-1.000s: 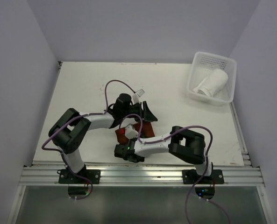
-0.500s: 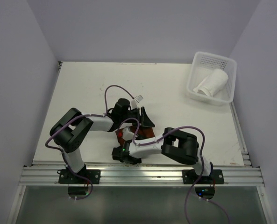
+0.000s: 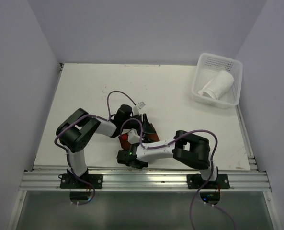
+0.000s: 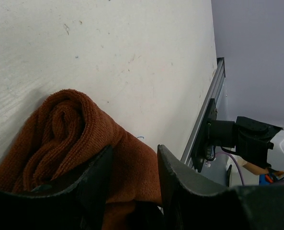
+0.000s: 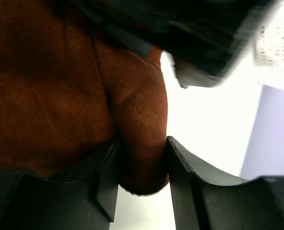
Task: Roll the towels
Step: Roll the towel
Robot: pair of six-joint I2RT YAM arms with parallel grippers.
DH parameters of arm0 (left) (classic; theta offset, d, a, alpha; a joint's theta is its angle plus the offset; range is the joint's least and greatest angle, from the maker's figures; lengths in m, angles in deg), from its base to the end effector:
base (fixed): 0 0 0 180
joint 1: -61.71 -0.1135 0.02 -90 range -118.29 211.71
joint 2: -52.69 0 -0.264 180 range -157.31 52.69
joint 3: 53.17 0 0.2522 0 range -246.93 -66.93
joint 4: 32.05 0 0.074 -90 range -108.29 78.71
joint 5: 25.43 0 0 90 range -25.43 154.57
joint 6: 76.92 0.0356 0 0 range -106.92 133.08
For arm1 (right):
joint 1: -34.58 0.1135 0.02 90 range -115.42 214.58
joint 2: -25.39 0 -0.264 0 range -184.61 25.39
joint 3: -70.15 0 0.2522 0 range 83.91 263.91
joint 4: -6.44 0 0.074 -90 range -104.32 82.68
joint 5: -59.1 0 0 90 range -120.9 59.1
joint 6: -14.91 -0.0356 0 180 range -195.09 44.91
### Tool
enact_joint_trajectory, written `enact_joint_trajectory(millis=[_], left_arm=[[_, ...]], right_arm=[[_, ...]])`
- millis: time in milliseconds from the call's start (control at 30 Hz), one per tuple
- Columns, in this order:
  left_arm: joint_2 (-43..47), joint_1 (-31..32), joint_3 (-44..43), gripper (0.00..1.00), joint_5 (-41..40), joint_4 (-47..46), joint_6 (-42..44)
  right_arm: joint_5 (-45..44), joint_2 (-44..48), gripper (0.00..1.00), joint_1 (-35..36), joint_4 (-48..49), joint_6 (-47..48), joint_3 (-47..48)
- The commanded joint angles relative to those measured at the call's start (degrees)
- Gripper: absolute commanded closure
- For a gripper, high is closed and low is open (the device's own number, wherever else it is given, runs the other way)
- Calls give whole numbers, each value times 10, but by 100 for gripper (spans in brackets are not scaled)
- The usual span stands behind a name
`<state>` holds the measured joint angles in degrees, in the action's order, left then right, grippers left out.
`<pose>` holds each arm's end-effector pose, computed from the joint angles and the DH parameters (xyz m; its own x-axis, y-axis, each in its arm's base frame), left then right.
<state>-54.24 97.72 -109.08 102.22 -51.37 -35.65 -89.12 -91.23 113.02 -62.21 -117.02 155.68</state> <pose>0.2642 -0.2189 0.1163 -0.9462 -0.0479 -0.3200 0.2649 0.4531 -0.8512 0.0975 0.3256 0.1279 -0.5110 -0.7420 -0.4340 -0.2733 0.6189 -0.7364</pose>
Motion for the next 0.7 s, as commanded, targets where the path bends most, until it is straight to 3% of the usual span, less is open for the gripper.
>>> enact_joint_trajectory(millis=[0,133,267,433,667], left_arm=[[-21,-7,27,52,-39,28,41],[-18,-6,26,52,-39,27,40],[-13,-7,27,52,-40,26,37],[-8,-6,28,53,-40,23,34],[5,-6,31,53,-37,22,29]], right_arm=[[16,101,54,0,29,-39,-30],[66,203,51,0,95,-23,-87],[166,328,48,-2,257,31,-174],[273,428,38,-36,339,20,-255],[460,512,38,-219,462,-13,-362]])
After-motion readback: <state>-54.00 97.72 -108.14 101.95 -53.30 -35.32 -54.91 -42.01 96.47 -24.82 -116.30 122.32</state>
